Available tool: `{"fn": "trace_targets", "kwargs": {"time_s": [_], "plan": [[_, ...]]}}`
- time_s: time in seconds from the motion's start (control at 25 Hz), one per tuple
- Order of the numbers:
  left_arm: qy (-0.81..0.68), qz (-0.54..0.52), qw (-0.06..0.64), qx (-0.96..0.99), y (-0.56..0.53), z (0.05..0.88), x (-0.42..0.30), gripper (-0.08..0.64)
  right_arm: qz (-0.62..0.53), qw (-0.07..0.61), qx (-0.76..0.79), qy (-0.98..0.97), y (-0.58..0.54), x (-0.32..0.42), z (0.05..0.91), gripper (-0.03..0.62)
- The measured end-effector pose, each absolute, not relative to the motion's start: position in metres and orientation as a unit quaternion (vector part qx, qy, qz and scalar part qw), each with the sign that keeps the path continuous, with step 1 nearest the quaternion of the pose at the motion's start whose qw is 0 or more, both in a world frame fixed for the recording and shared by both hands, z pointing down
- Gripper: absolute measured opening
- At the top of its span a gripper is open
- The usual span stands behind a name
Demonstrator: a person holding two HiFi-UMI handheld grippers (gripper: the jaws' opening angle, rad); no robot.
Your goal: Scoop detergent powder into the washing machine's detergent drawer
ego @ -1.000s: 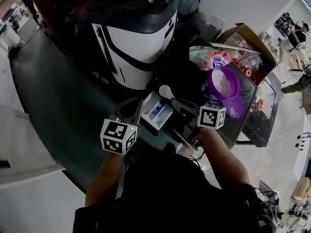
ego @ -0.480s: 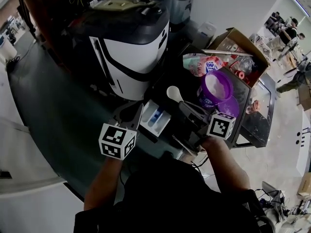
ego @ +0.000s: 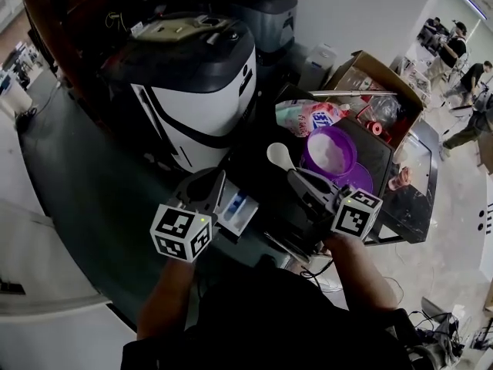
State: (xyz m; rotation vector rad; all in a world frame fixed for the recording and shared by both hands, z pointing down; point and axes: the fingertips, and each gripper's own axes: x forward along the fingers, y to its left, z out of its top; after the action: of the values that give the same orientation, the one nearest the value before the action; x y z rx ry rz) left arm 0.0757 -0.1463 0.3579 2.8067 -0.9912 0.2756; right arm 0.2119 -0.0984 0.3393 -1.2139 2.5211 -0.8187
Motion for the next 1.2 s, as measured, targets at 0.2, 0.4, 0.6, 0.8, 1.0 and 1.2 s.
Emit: {"fn": "trace_targets", "kwargs": {"time_s": [0.2,0.4,0.6,0.8,1.0,1.2], "plan": [[-0.331,0.089,0.080,0.936,-0.153,0.350,0.103,0.006,-0.238,0.111,-0.425,0.866,-0.099,0.240,0.326,0.020],[-0.336,0.089,0.084,0.934,-0.159,0.346,0.122,0.006,-0.205,0.099,-0.437,0.870,-0.098,0.264,0.321,0.020],[-0.349,0.091,0.081,0.929,-0.160,0.347,0.135,0.006,-0.173,0.086,-0.451,0.871,-0.092,0.284,0.326,0.020],[-0.358,0.093,0.075,0.926,-0.155,0.344,0.141,0.006,-0.140,0.067,-0.464,0.872,-0.083,0.295,0.330,0.020],[-0.360,0.092,0.072,0.926,-0.150,0.342,0.142,0.006,-0.123,0.061,-0.475,0.869,-0.076,0.300,0.332,0.020],[-0.349,0.087,0.068,0.931,-0.155,0.342,0.143,0.006,-0.106,0.059,-0.501,0.857,-0.081,0.311,0.327,0.020]]}}
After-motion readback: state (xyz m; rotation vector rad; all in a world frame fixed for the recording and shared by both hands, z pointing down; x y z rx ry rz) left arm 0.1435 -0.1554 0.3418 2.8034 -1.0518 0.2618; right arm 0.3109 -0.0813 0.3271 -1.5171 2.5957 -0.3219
